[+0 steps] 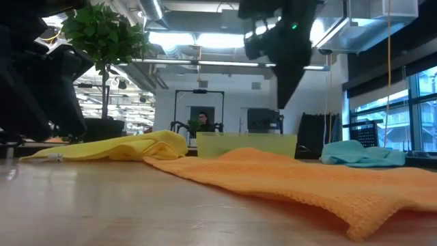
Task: Fold microfiber towels
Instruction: Fold the orange microfiber cloth
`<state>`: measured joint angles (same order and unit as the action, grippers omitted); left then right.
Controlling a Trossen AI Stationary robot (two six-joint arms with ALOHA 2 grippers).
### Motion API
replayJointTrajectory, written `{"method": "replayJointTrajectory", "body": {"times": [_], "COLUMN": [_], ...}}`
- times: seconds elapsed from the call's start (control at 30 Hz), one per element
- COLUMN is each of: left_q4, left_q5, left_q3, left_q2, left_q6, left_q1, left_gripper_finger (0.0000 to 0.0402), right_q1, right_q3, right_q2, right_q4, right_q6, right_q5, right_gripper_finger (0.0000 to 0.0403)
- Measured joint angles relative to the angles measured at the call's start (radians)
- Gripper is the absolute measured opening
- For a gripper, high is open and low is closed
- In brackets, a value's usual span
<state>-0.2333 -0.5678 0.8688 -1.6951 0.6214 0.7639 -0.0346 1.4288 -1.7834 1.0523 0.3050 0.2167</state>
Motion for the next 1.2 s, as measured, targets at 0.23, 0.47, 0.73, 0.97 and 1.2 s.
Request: {"method": "replayJointTrajectory", "body": {"times": [0.23, 0.47, 0.73, 0.97, 1.2], "left_q4": [0.011, 0.021, 0.072, 0.154, 0.273], "left_q5": [-0.003, -0.005, -0.005, -0.004, 0.007], "left_q3": [0.000, 0.000, 0.000, 0.000, 0.001], "left_q2": [0.000, 0.000, 0.000, 0.000, -0.044], "left_q6": [-0.013, -0.030, -0.094, -0.212, -0.452], "left_q1": [-0.005, -0.014, -0.026, -0.018, -0.018], "left_gripper_finger": [0.0181, 0.0181, 0.0181, 0.0181, 0.0181], "right_q1": [-0.226, -0.381, -0.398, -0.341, -0.269], "right_q3": [-0.129, -0.195, -0.191, -0.197, -0.196], "right_q2": [-0.027, -0.131, -0.229, -0.239, -0.238], "right_q4": [-0.262, -0.506, -0.689, -0.842, -0.958], "right_q6": [-0.003, 0.062, 0.084, 0.105, 0.109], "right_q5": [-0.181, -0.181, -0.226, -0.211, -0.207], "right_gripper_finger": [0.0008, 0.0008, 0.0008, 0.0008, 0.0008]}}
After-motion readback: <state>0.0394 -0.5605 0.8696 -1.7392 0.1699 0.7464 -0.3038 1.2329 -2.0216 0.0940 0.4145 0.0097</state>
